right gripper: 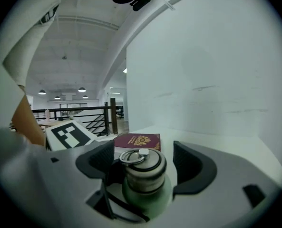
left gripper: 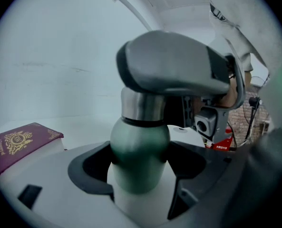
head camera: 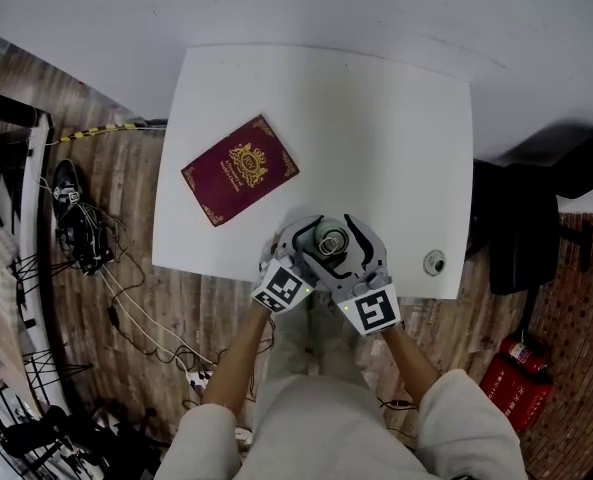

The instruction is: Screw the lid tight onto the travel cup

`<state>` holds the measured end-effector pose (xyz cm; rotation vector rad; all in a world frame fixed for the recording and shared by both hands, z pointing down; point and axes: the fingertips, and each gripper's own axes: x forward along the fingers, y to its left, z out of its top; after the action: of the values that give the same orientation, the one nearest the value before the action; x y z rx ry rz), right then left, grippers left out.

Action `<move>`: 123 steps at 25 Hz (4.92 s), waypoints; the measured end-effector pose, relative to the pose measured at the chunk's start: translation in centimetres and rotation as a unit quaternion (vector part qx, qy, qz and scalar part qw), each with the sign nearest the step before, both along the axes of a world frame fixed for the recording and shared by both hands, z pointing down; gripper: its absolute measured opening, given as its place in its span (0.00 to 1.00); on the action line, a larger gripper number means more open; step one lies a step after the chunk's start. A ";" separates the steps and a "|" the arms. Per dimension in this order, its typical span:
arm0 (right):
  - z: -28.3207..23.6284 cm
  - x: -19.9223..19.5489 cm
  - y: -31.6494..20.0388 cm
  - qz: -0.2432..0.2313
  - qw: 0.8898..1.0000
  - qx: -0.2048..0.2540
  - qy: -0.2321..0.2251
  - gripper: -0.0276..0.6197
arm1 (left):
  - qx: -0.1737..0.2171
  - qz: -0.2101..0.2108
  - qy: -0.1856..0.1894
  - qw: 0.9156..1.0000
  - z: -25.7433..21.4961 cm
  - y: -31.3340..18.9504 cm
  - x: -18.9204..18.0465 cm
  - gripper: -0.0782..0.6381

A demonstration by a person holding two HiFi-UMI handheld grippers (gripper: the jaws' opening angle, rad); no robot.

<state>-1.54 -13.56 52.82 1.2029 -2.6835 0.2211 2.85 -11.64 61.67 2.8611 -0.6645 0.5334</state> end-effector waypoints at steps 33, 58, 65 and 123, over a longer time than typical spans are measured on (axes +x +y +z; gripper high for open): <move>1.4 -1.5 1.6 -0.319 0.944 0.003 0.089 0.44 | -0.004 0.005 0.002 1.000 0.5 0.0 -0.1 0.60; 1.1 0.0 -0.2 -0.022 0.998 0.018 0.055 0.44 | -0.001 0.000 0.002 1.000 0.1 -0.1 0.0 0.60; 0.9 0.5 -0.6 0.053 0.997 0.015 0.045 0.44 | 0.000 -0.003 0.003 1.000 0.0 -0.1 0.0 0.60; -5.3 15.0 8.2 0.201 0.978 -0.039 0.035 0.04 | -0.004 -0.266 0.031 0.963 -12.7 5.8 -16.5 0.12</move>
<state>13.43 -5.36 47.48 1.6820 -2.3239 0.3310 -13.62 -5.81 48.96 2.5125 -1.3479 0.3535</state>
